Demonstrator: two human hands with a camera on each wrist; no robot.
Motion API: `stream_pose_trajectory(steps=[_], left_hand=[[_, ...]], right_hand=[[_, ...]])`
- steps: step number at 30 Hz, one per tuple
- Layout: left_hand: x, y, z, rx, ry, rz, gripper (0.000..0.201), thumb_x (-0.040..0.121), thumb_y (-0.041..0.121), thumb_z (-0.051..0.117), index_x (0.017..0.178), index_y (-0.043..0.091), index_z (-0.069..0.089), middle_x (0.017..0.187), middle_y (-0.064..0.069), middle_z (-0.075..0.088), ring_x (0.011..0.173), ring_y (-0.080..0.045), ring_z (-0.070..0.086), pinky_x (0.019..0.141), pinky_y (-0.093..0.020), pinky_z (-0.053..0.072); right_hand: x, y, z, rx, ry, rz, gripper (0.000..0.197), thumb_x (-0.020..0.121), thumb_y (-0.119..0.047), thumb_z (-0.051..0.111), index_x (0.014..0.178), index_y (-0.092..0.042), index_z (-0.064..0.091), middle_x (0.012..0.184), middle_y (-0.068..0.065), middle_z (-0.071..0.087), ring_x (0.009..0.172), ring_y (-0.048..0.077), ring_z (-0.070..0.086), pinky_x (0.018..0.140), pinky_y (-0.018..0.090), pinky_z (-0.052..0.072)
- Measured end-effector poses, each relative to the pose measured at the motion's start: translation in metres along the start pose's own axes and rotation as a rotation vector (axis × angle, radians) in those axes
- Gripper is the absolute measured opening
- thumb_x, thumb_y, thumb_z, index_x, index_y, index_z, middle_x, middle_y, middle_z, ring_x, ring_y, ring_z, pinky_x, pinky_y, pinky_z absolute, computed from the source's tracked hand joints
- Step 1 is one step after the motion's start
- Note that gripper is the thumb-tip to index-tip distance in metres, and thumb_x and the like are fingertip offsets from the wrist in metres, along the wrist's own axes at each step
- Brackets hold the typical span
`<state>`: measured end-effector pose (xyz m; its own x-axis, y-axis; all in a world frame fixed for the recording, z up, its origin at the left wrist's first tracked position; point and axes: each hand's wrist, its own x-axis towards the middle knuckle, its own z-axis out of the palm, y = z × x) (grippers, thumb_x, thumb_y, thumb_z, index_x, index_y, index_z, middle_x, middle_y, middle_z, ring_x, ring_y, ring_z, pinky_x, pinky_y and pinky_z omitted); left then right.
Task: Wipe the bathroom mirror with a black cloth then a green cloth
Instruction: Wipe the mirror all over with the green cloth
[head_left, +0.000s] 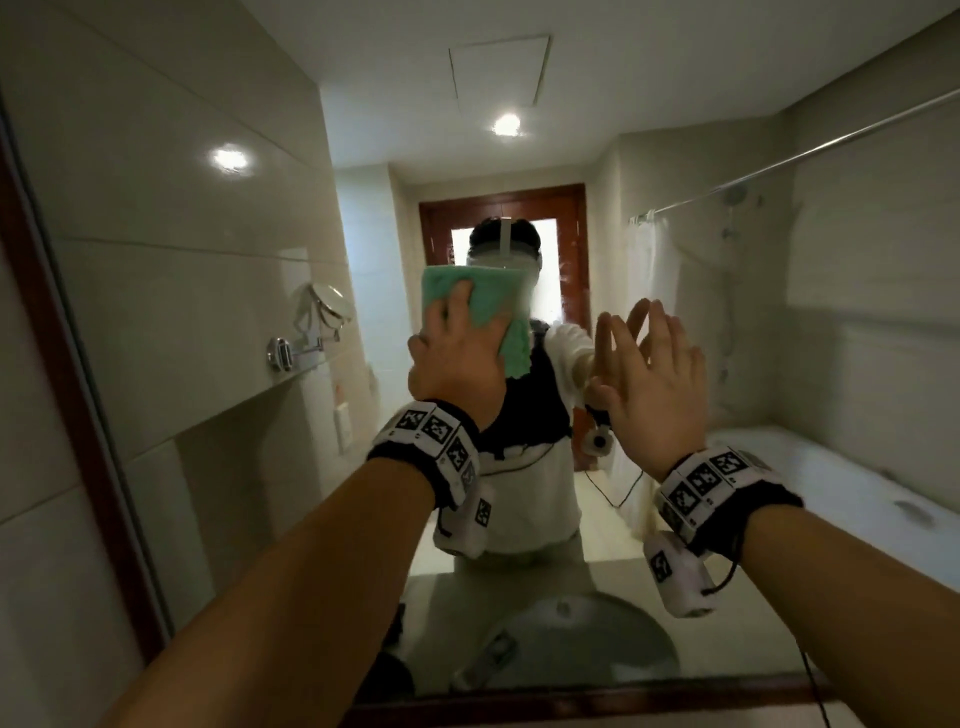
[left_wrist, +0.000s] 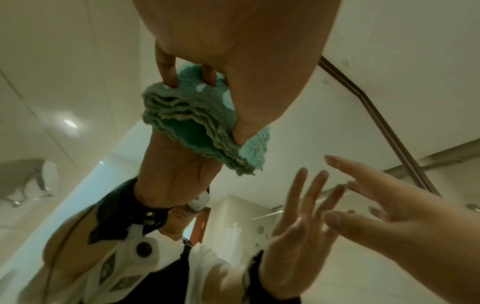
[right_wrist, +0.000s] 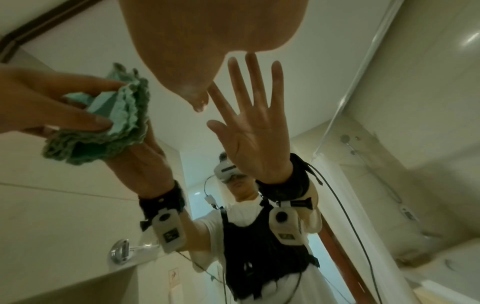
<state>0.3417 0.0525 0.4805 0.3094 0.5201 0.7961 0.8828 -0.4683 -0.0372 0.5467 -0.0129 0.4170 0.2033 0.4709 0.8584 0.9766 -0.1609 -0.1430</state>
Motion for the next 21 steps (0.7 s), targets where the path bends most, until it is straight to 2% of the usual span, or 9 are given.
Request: stream_pose_trajectory(steps=[3, 5, 7, 9, 13, 17, 21], left_hand=[[-0.014, 0.038, 0.019, 0.033, 0.036, 0.098, 0.070, 0.090, 0.045, 0.055, 0.152, 0.047, 0.023, 0.158, -0.011, 0.021, 0.138, -0.039, 0.029, 0.099, -0.056, 0.041], [-0.021, 0.058, 0.027, 0.055, 0.063, 0.132, 0.065, 0.088, 0.053, 0.047, 0.151, 0.041, 0.036, 0.154, -0.014, 0.037, 0.132, -0.040, 0.041, 0.093, -0.052, 0.046], [-0.022, 0.068, 0.031, 0.026, 0.054, 0.121, 0.061, 0.089, 0.057, 0.035, 0.147, 0.038, 0.044, 0.149, -0.015, 0.045, 0.127, -0.041, 0.048, 0.089, -0.051, 0.048], [-0.022, 0.072, 0.031, 0.001, 0.053, 0.118, 0.064, 0.088, 0.057, 0.029, 0.146, 0.037, 0.046, 0.148, -0.016, 0.046, 0.126, -0.041, 0.048, 0.088, -0.052, 0.048], [-0.024, 0.068, 0.026, 0.042, 0.036, 0.147, 0.073, 0.079, 0.056, 0.033, 0.150, 0.038, 0.039, 0.152, -0.014, 0.040, 0.130, -0.038, 0.044, 0.088, -0.054, 0.048], [-0.025, 0.063, 0.027, 0.076, 0.050, 0.141, 0.072, 0.080, 0.051, 0.043, 0.151, 0.040, 0.035, 0.154, -0.011, 0.035, 0.134, -0.036, 0.040, 0.091, -0.055, 0.046], [-0.027, 0.053, 0.032, 0.093, 0.058, 0.119, 0.075, 0.083, 0.045, 0.063, 0.151, 0.041, 0.033, 0.157, -0.009, 0.031, 0.137, -0.035, 0.035, 0.096, -0.058, 0.044]], right_hand=[[-0.016, 0.013, 0.014, -0.023, -0.074, 0.001, 0.084, 0.092, -0.046, 0.061, 0.158, -0.030, 0.011, 0.166, 0.009, -0.005, 0.152, 0.030, -0.002, 0.120, 0.060, 0.014], [-0.018, 0.021, 0.020, -0.053, -0.112, -0.022, 0.084, 0.093, -0.049, 0.057, 0.159, -0.029, 0.007, 0.166, 0.008, -0.012, 0.153, 0.029, -0.008, 0.120, 0.061, 0.011], [-0.017, 0.025, 0.021, -0.068, -0.131, -0.041, 0.086, 0.093, -0.050, 0.055, 0.159, -0.029, 0.005, 0.166, 0.008, -0.014, 0.153, 0.030, -0.009, 0.119, 0.062, 0.010], [-0.016, 0.028, 0.022, -0.072, -0.134, -0.047, 0.085, 0.093, -0.049, 0.053, 0.159, -0.029, 0.003, 0.165, 0.008, -0.015, 0.152, 0.030, -0.010, 0.119, 0.063, 0.010], [-0.017, 0.028, 0.024, -0.072, -0.126, -0.056, 0.085, 0.093, -0.047, 0.052, 0.159, -0.028, 0.003, 0.165, 0.009, -0.014, 0.152, 0.032, -0.009, 0.118, 0.065, 0.010], [-0.018, 0.029, 0.024, -0.069, -0.129, -0.064, 0.084, 0.091, -0.048, 0.050, 0.159, -0.027, 0.005, 0.166, 0.010, -0.010, 0.152, 0.033, -0.006, 0.117, 0.065, 0.012], [-0.019, 0.030, 0.024, -0.060, -0.135, -0.069, 0.085, 0.091, -0.048, 0.053, 0.159, -0.028, 0.006, 0.166, 0.010, -0.013, 0.152, 0.032, -0.008, 0.118, 0.063, 0.008]])
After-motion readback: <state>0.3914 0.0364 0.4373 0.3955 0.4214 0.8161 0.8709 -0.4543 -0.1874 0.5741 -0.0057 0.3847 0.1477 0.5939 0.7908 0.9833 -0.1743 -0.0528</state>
